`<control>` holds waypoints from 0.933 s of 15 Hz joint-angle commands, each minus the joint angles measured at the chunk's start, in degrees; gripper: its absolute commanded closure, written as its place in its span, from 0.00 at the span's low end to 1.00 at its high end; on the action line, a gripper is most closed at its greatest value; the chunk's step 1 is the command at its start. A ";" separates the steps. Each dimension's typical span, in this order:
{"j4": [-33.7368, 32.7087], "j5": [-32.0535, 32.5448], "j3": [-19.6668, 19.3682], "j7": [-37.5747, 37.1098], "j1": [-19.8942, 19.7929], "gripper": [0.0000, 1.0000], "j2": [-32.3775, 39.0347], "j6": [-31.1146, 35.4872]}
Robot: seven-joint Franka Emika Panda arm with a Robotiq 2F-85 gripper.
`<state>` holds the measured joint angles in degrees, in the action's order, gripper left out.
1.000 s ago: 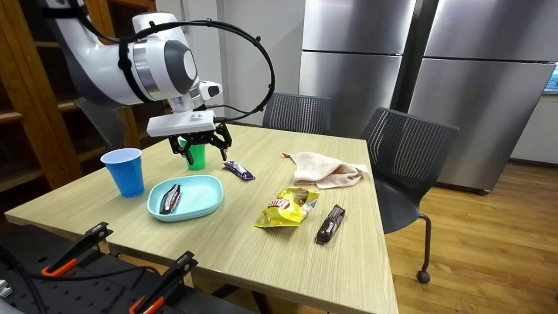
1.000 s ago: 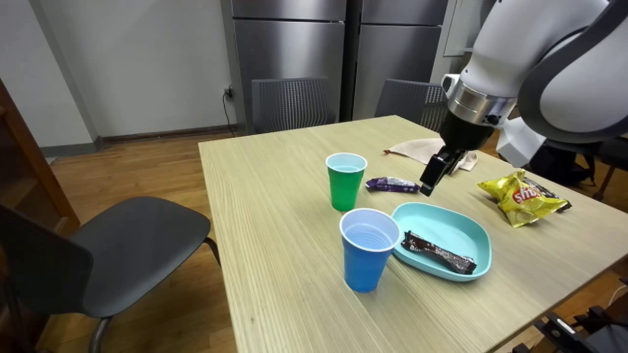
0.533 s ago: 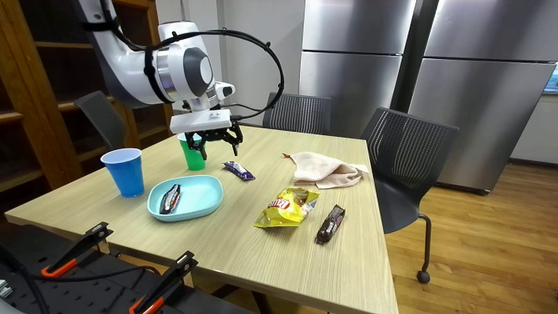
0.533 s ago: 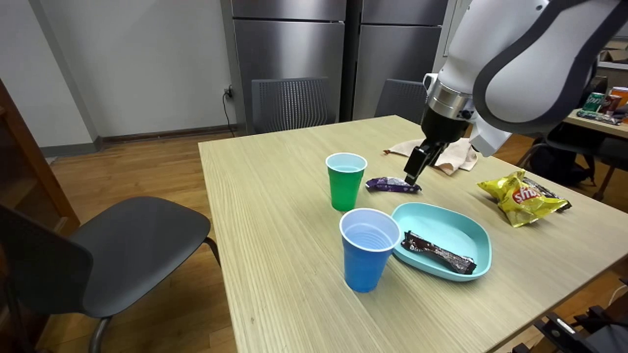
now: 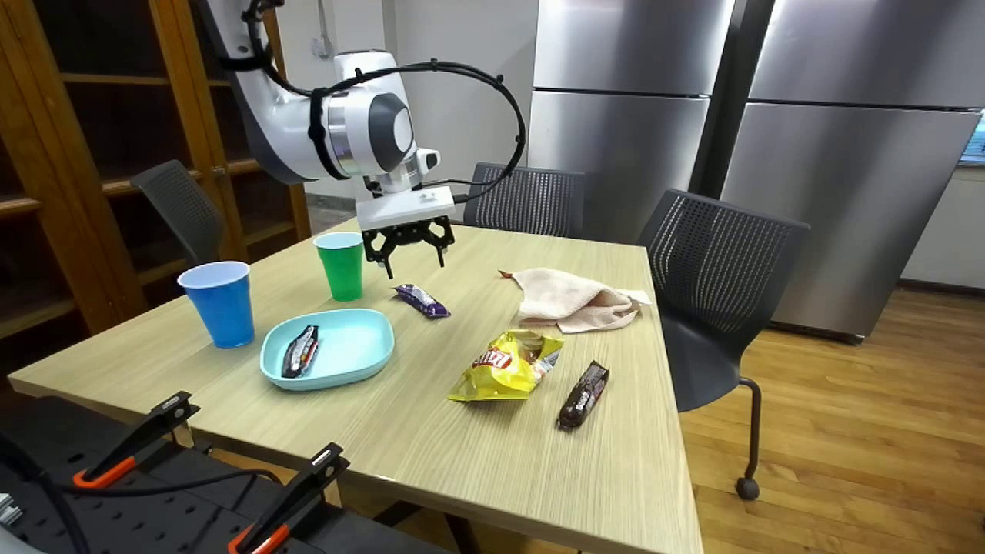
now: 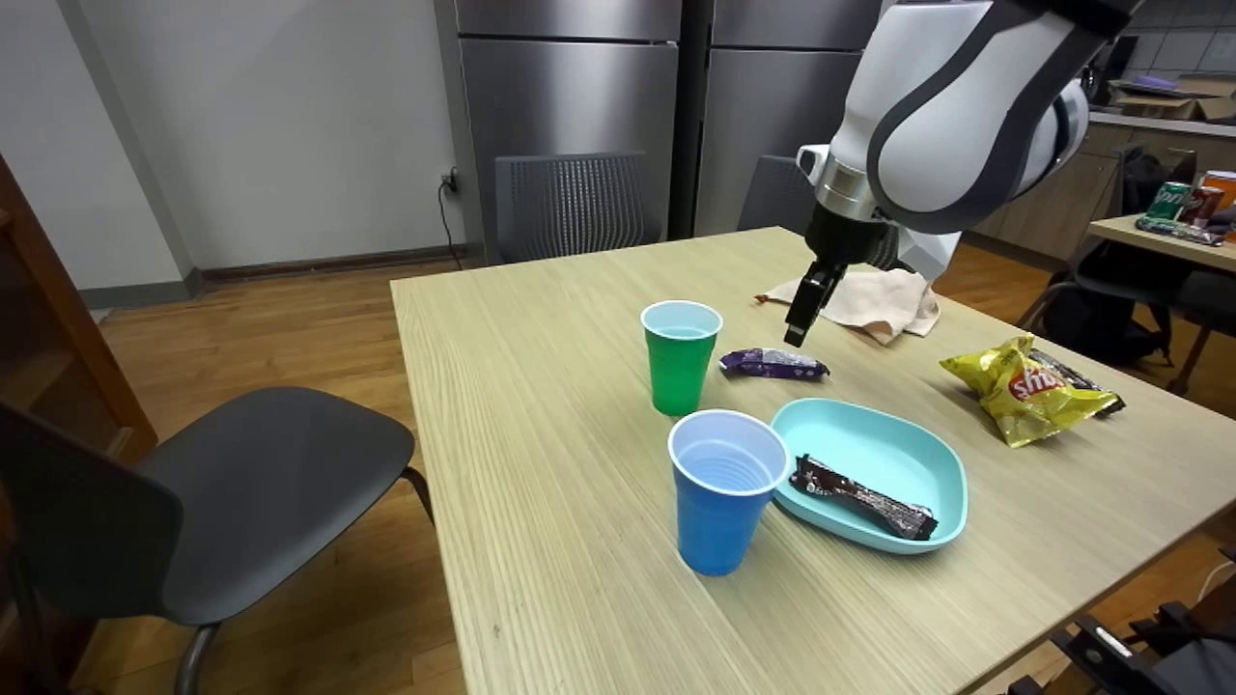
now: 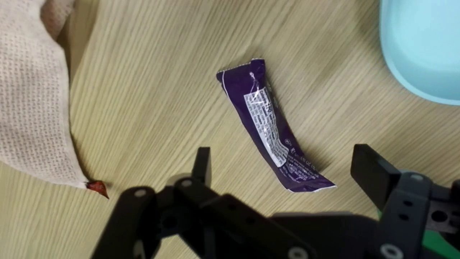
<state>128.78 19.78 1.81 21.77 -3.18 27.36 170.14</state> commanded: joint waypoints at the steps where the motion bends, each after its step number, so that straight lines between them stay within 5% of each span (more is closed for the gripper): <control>1: -5.09 -1.21 5.70 9.03 -5.02 0.00 3.79 -3.40; 14: -12.39 -0.80 6.07 18.16 -5.75 0.00 11.63 -9.16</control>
<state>118.80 19.70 7.26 37.28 -8.33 37.70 163.39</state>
